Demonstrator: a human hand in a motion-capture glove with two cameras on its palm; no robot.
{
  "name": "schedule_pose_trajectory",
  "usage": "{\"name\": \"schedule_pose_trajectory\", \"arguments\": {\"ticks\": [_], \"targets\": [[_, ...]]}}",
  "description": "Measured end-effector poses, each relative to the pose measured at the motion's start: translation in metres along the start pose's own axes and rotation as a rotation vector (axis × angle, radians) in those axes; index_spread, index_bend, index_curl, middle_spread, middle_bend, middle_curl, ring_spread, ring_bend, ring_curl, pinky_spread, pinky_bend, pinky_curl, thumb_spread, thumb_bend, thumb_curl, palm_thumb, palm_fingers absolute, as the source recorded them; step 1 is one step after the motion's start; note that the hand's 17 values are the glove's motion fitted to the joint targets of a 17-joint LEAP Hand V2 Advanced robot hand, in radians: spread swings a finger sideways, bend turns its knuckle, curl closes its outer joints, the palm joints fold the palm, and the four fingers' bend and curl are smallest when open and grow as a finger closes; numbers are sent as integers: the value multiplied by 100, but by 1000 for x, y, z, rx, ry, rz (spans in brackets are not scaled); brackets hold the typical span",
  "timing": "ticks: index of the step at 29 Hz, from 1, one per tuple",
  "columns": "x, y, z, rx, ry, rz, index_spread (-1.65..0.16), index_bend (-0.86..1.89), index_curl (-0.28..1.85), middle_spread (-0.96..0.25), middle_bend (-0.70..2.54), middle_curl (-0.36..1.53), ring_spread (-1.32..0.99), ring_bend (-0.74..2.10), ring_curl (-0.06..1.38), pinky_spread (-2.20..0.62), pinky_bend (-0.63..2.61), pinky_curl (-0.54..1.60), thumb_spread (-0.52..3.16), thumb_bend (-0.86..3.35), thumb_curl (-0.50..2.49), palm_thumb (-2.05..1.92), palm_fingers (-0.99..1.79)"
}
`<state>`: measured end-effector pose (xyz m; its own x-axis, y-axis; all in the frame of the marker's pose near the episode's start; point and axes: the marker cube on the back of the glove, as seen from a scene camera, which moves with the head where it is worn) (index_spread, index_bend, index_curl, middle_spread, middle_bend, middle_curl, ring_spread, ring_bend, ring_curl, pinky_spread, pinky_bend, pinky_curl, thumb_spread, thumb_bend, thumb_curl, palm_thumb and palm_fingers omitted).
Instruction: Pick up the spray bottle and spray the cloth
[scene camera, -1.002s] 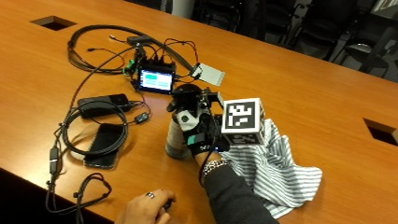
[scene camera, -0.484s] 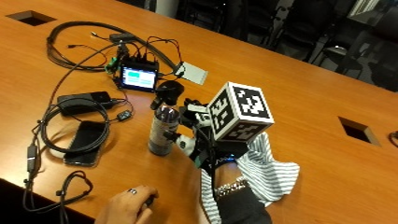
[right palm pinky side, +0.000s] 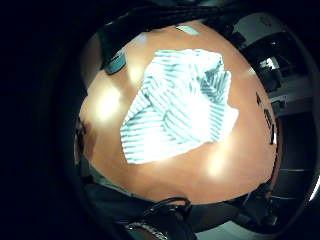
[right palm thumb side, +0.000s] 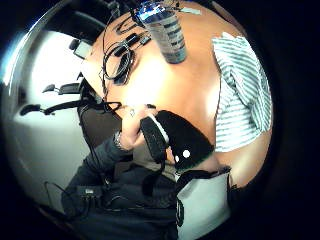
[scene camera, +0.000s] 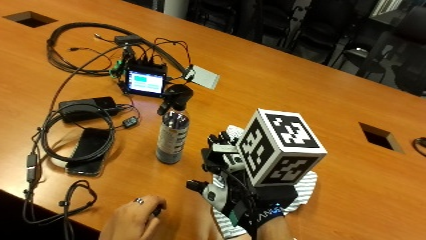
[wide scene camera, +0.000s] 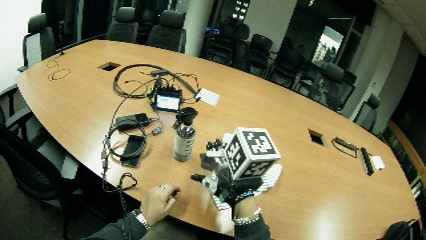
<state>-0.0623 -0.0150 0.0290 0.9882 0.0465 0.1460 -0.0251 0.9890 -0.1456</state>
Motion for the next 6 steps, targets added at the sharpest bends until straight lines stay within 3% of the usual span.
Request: {"name": "schedule_pose_trajectory", "arguments": {"ticks": [6], "targets": [[2,0,-9,24,-3,5,-39,15,31,-7,17,35,-4,26,31,27,35,34,113,-1,36,46,26]]}}
